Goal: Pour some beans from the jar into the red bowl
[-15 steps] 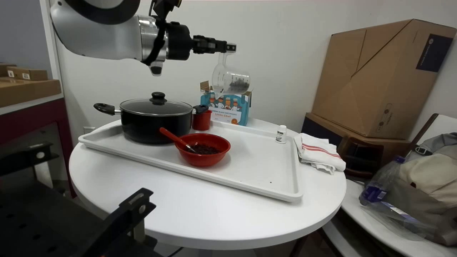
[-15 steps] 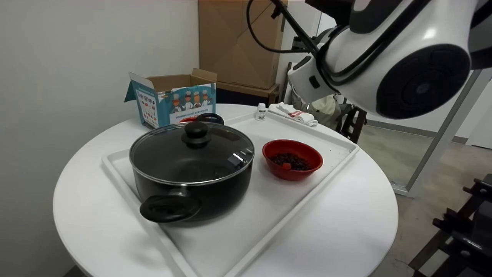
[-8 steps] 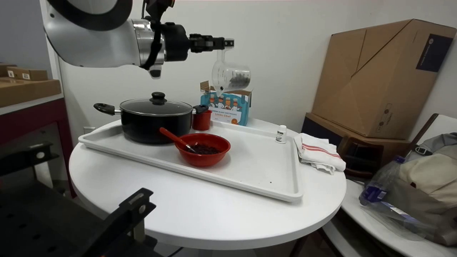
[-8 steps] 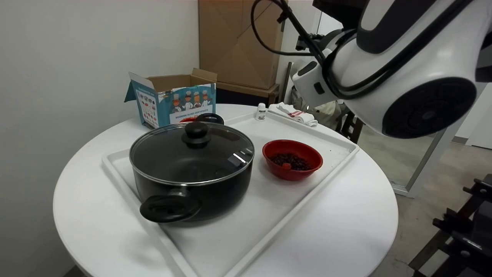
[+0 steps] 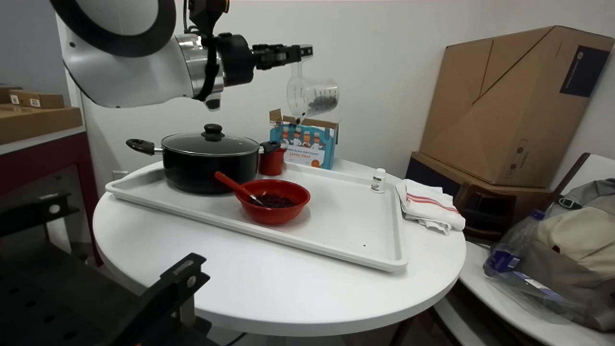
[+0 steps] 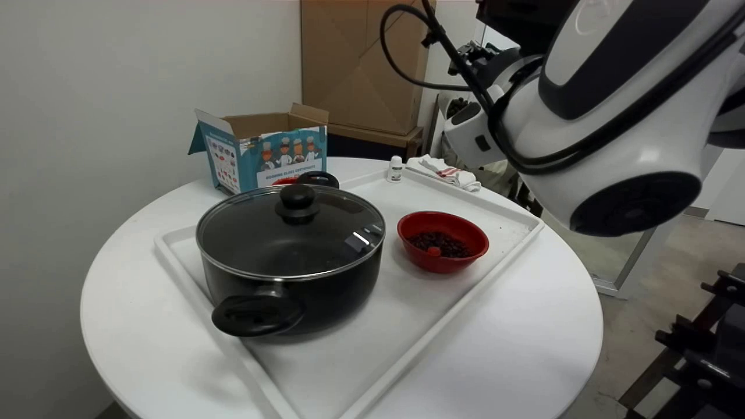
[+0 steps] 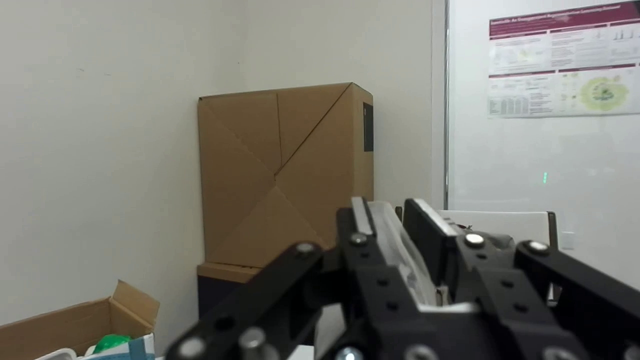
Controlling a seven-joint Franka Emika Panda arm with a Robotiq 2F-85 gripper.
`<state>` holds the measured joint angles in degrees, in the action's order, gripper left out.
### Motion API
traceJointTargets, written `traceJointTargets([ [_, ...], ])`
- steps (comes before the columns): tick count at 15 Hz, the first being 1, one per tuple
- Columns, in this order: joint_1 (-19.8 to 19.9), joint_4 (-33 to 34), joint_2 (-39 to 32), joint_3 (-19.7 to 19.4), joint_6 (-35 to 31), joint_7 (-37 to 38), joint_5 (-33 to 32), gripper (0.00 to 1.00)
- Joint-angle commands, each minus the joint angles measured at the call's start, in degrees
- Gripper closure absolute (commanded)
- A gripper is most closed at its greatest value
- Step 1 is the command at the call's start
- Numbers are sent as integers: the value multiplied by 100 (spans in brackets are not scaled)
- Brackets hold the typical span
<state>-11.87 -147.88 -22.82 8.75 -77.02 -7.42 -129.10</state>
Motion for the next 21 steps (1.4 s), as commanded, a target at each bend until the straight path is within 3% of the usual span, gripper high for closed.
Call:
traceJointTargets([
  [1,-70,-38,-162,-11,399,153,-150,88],
  [10,15,147,-269,20,293,195,49,88],
  [21,986,1346,-361,-177,-1483,140,1843,88],
])
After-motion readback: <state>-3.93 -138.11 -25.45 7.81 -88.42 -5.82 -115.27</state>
